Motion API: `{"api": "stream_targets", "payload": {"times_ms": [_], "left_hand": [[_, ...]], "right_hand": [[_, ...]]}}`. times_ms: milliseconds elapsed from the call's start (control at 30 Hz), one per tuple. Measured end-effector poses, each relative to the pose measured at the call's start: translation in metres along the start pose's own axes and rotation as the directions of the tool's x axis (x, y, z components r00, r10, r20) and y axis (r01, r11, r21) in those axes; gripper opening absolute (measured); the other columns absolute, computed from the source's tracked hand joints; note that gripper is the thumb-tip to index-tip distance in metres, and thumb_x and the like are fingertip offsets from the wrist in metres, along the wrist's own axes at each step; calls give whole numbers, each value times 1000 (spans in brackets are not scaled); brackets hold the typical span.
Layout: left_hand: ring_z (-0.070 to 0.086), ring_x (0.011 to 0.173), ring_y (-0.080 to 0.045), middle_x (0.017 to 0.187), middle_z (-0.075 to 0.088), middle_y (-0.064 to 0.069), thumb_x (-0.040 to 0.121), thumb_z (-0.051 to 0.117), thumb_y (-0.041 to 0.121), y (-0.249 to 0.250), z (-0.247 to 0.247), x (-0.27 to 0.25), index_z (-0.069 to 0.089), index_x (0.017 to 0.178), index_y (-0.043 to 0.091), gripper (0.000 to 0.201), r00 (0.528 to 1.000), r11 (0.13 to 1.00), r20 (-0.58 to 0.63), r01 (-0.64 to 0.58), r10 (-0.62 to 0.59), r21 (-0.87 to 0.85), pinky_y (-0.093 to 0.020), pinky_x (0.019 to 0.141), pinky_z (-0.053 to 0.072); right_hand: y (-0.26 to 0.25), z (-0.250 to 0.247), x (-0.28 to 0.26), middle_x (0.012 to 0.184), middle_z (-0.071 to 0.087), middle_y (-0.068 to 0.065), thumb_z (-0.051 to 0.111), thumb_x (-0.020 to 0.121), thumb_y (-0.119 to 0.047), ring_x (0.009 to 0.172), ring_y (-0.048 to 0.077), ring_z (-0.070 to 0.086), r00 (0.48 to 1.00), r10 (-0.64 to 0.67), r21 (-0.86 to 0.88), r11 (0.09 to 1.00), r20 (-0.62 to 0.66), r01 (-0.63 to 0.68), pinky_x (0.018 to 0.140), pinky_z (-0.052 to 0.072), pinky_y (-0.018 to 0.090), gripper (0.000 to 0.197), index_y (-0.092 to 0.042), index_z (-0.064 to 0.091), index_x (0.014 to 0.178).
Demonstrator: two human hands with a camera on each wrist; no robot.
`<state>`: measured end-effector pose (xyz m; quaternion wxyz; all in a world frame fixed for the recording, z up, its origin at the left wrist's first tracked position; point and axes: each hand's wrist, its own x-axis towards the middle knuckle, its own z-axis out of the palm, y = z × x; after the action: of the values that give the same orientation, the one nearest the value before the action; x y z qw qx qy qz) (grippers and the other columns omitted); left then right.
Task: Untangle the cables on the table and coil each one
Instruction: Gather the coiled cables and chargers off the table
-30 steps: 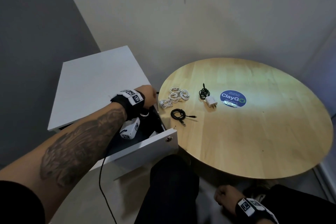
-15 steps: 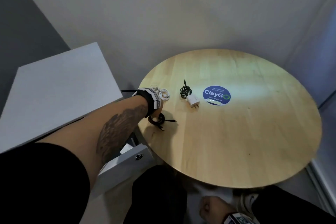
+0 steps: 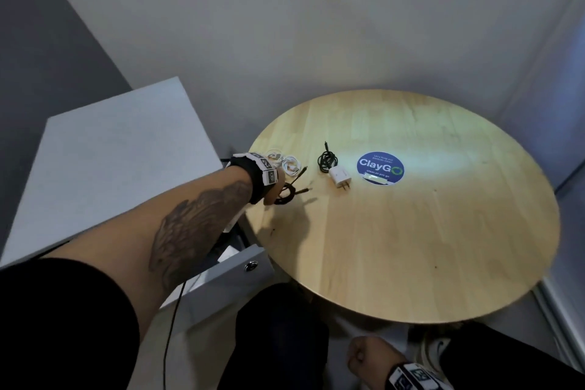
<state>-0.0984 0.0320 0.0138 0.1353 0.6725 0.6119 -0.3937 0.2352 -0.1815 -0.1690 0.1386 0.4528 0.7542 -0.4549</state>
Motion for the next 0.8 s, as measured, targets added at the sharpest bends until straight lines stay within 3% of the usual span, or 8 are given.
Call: {"api": "stream_targets", "payload": {"times_ms": [67, 167, 233, 300, 400, 467, 567, 800], "left_hand": [[45, 55, -22, 61, 49, -2, 78, 71, 21, 4, -12, -58, 55, 66, 18, 20, 993, 996, -103, 55, -61, -66, -23, 55, 38], [49, 69, -24, 77, 57, -7, 84, 71, 23, -11, -7, -117, 72, 87, 15, 9, 944, 968, -286, 100, -166, -231, -25, 64, 38], [57, 78, -24, 90, 69, -7, 82, 75, 24, -29, 5, -147, 73, 105, 7, 28, 913, 941, -344, 101, -217, -323, -25, 69, 41], [65, 85, -24, 95, 74, -4, 80, 76, 26, -44, 21, -180, 75, 105, 16, 27, 898, 918, -365, 94, -245, -384, -26, 73, 49], [67, 88, -19, 99, 74, 1, 79, 76, 24, -59, 56, -217, 74, 108, 23, 30, 900, 897, -353, 84, -255, -435, -29, 82, 54], [65, 91, -17, 104, 73, 2, 80, 72, 18, -66, 82, -235, 72, 113, 24, 34, 910, 891, -326, 91, -256, -444, -25, 83, 50], [65, 101, -21, 112, 70, 1, 81, 66, 14, -71, 119, -251, 70, 116, 22, 36, 937, 896, -238, 137, -256, -422, -27, 87, 51], [66, 95, -28, 103, 72, -8, 80, 65, 21, -68, 155, -234, 73, 102, 12, 24, 961, 917, -110, 205, -255, -341, -30, 78, 51]], "right_hand": [[-1, -4, 0, 66, 60, -35, 53, 83, -30, 71, -6, 62, 1000, -28, -33, 999, 4, 29, 76, 41, 2, 80, -31, 18, 155], [-16, -13, -15, 49, 44, -48, 55, 87, -26, 79, -4, 61, 998, -65, -128, 990, -22, 61, 72, 39, 3, 39, -49, 64, 117], [-25, -10, -19, 46, 48, -41, 53, 89, -25, 89, 5, 63, 997, -44, -140, 990, -60, 35, 82, 43, 12, 39, -61, 53, 105], [-33, -10, -23, 55, 62, -26, 51, 92, -21, 87, 4, 57, 998, -13, -128, 992, -68, 4, 87, 44, 17, 52, -66, 27, 104], [-31, -6, -22, 46, 57, -21, 56, 91, -23, 80, 2, 58, 990, 55, -52, 997, -132, -63, 72, 42, 11, 29, -27, 64, 64], [-25, -1, -20, 44, 57, -20, 61, 88, -28, 66, -1, 60, 983, 95, -2, 995, -156, -97, 64, 42, 9, 42, -41, 62, 48], [-25, -1, -21, 51, 64, -12, 66, 84, -30, 51, -5, 57, 983, 103, 29, 995, -154, -100, 61, 48, 13, 34, -38, 65, 51], [-18, -4, -21, 58, 69, -6, 68, 86, -31, 52, 1, 62, 980, 128, 64, 991, -152, -119, 61, 52, 17, 22, -22, 68, 66]]}}
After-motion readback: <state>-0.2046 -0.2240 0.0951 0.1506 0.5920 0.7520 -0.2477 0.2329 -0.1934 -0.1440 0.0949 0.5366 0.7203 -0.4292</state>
